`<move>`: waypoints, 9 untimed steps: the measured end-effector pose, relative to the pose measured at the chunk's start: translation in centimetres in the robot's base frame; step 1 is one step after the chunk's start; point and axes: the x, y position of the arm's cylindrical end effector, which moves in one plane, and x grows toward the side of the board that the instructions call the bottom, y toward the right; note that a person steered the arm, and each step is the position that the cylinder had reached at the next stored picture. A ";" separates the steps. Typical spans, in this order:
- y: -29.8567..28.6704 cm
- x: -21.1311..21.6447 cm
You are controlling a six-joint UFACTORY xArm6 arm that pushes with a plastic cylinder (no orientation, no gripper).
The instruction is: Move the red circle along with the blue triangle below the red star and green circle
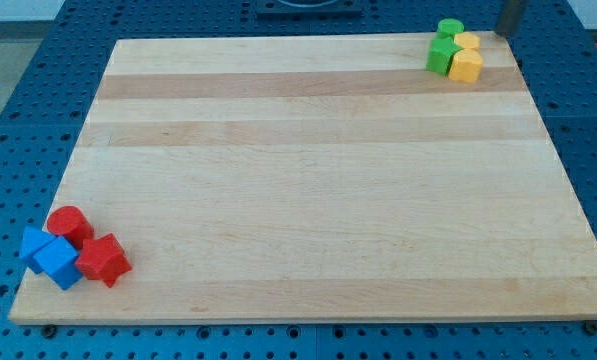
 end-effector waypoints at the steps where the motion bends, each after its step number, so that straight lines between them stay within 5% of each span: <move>1: -2.5 0.0; 5: -9.5 0.4; 9: -14.8 6.7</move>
